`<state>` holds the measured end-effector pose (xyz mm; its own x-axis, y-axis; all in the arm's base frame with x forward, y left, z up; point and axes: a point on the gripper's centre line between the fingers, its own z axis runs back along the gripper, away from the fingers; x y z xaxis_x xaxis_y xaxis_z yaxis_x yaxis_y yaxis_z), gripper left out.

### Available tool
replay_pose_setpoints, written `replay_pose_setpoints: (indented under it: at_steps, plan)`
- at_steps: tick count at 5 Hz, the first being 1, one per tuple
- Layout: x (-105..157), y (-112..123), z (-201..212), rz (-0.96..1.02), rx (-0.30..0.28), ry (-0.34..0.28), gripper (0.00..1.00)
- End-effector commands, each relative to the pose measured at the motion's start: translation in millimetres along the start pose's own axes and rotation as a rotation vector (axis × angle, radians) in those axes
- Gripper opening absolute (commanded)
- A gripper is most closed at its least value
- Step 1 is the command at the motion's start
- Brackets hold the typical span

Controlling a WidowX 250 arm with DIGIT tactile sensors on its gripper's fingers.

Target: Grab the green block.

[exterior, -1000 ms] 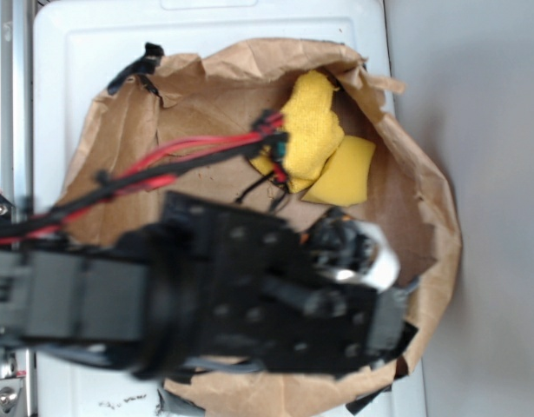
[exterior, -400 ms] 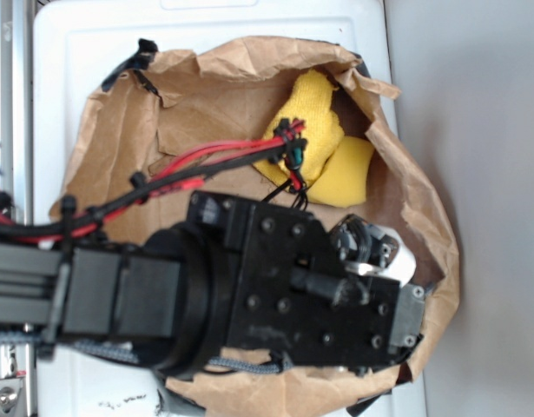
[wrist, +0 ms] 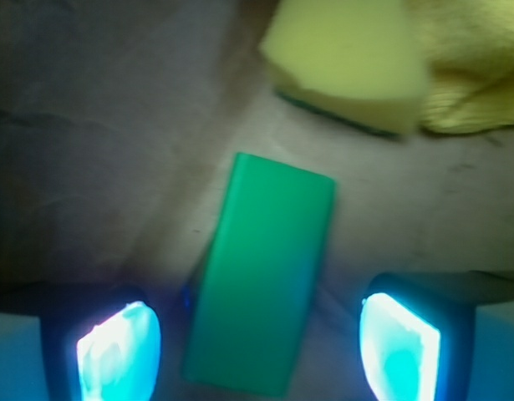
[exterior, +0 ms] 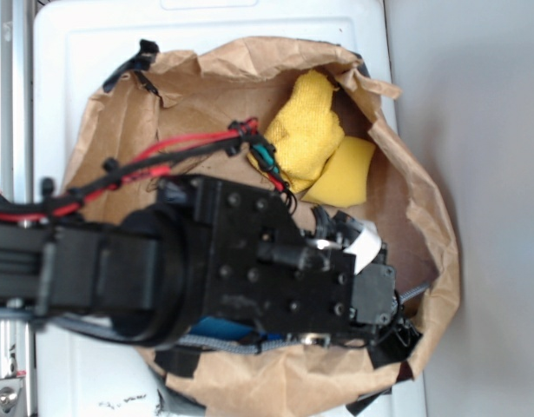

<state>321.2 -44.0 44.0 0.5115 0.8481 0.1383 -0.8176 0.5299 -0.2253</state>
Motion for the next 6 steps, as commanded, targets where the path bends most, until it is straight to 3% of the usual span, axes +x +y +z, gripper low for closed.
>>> replay_pose_setpoints:
  at_steps: [1,3,4,5,6]
  plan:
    - [10.1,-17.8,-18.0,0.021,0.014,-0.097,0.00]
    - [13.6,-15.5,48.8,0.026,0.047,-0.027,0.00]
    - [21.6,-6.1,89.9,0.004,0.086,-0.034,0.00]
    - [28.4,10.0,119.9,-0.029,0.074,-0.086,0.00]
    - [35.6,24.8,132.4,-0.066,0.037,-0.073,0.00]
